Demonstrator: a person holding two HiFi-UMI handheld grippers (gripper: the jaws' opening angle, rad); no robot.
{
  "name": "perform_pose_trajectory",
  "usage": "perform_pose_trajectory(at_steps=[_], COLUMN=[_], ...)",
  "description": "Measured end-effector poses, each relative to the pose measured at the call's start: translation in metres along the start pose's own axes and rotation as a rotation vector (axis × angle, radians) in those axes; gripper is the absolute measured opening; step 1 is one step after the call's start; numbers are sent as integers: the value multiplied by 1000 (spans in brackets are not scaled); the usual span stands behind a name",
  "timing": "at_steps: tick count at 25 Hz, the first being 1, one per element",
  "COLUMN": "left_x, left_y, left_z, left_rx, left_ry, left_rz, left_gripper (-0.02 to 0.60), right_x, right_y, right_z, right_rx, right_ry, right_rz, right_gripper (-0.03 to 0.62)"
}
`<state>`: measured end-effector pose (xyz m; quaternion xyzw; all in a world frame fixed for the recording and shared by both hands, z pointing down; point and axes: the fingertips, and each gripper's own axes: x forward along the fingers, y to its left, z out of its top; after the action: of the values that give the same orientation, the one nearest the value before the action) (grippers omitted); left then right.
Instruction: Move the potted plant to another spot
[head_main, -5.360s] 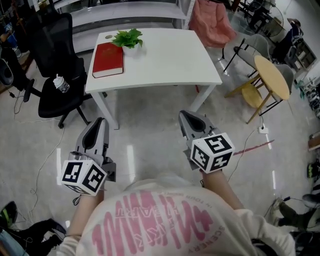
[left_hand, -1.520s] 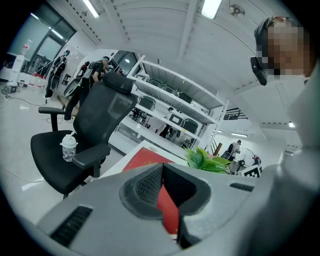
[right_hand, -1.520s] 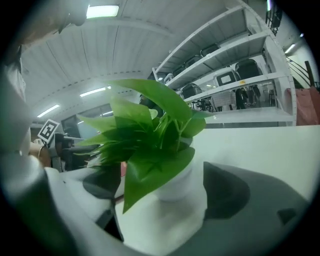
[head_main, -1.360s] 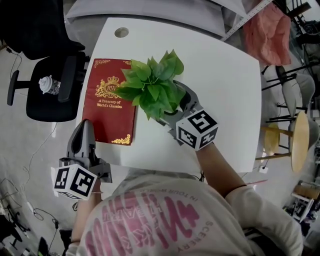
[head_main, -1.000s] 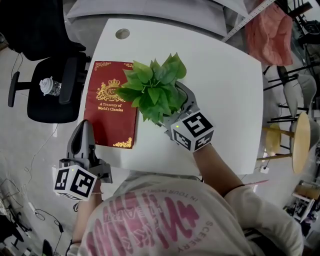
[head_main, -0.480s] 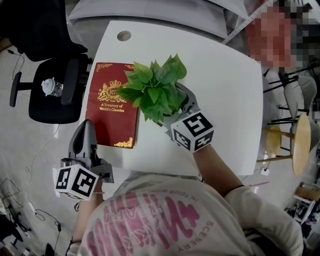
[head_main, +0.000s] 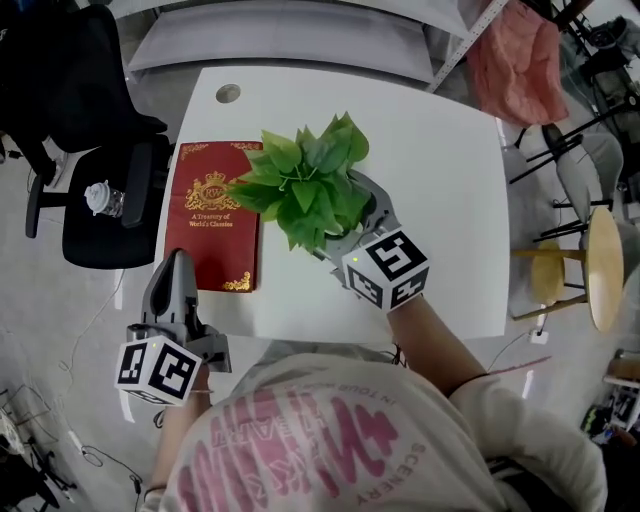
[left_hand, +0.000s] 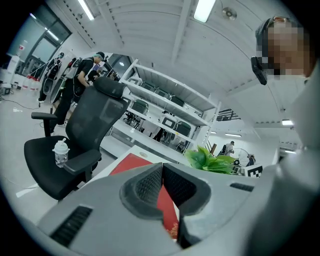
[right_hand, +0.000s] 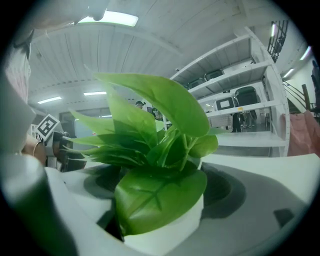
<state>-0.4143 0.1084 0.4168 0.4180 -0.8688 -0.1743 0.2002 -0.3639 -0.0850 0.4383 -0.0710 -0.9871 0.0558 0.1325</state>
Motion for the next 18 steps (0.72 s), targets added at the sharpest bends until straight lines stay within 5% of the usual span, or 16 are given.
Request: perform_pose_trajectory(at_steps=[6, 18], left_x=[-34, -3], left_y=[-81, -91], left_z=[-10, -2], left_rx=[41, 50], left_ry=[-45, -20], left_rz=[-63, -251], left_gripper=[5, 5], right_x=[-99, -115], right_y=[2, 7], right_z=[27, 41], right_rx=[-27, -32], right_ry=[-103, -144], right_rz=[-25, -154], right_gripper=[500, 500])
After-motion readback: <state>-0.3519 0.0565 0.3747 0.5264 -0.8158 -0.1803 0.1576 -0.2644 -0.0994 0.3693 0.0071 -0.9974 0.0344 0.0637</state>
